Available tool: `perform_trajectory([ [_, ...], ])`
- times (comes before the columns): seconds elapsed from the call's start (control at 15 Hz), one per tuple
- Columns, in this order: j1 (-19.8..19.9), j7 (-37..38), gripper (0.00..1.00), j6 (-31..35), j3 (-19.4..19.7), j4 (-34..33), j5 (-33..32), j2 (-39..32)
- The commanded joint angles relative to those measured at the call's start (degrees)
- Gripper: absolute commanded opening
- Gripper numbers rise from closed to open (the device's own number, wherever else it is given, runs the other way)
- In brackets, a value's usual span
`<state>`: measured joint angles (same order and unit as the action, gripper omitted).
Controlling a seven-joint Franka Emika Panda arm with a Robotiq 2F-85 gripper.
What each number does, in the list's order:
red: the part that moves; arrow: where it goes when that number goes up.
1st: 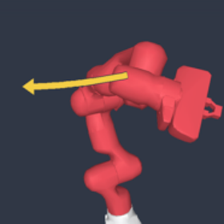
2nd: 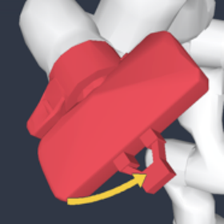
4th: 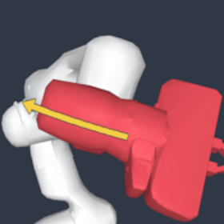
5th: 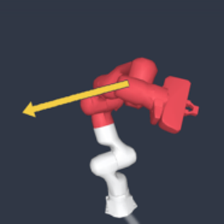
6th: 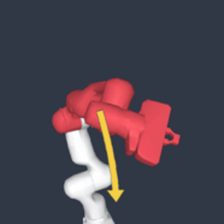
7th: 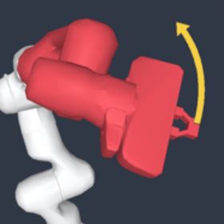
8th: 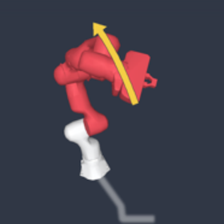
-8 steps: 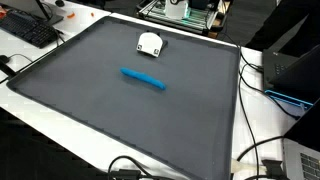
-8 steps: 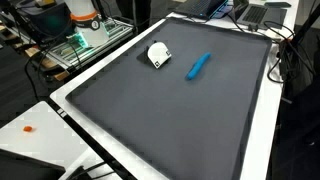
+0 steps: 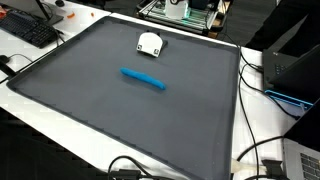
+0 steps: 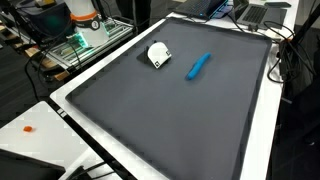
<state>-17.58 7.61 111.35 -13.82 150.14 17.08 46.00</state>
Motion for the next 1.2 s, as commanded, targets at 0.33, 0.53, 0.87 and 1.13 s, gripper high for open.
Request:
perform_trajectory([
  [0.33, 10.19, 11.49, 1.00, 15.04, 1.85, 0.40, 2.02, -14.54],
  [0.53, 12.50, 17.21, 1.00, 18.68, 2.35, 0.03, 1.77, -19.57],
  [0.87, 15.37, 26.40, 1.00, 21.73, 3.60, -0.25, 2.54, -26.46],
  [1.13, 16.53, 33.78, 1.00, 24.07, 5.14, -0.51, 3.98, -31.01],
])
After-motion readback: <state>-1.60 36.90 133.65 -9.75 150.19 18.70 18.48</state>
